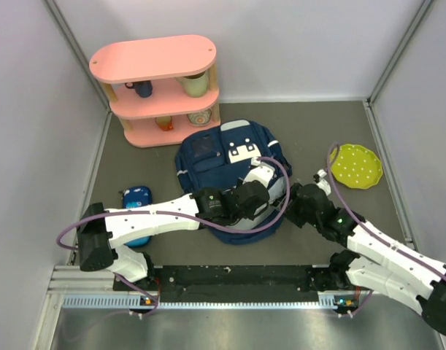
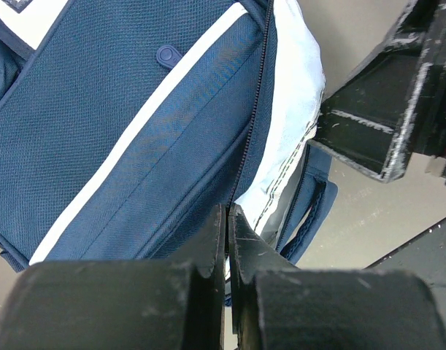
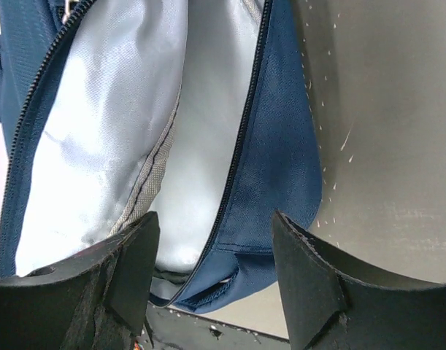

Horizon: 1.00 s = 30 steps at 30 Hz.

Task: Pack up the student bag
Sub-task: Adjust the student bag at the center of the board.

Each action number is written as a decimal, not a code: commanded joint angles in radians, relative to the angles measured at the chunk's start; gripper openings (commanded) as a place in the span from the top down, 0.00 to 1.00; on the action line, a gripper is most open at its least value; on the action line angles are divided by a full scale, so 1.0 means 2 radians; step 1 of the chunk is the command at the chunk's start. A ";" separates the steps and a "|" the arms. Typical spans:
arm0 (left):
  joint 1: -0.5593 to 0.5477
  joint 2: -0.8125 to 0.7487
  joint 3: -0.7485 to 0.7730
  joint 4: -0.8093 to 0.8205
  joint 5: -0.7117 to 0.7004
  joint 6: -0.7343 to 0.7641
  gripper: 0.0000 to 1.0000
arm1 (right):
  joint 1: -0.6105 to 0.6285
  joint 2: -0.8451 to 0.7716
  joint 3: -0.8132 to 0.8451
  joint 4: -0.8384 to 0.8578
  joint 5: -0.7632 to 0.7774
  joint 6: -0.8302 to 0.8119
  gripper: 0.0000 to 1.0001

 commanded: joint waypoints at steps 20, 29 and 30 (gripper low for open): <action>0.001 0.010 0.011 0.012 -0.011 0.011 1.00 | 0.005 0.106 0.048 -0.001 -0.009 -0.033 0.73; 0.001 0.023 0.019 0.012 -0.004 0.021 1.00 | 0.005 0.044 0.014 -0.011 -0.007 -0.034 0.95; 0.002 0.024 0.018 0.012 -0.005 0.022 1.00 | 0.005 0.043 0.014 -0.014 -0.010 -0.036 0.97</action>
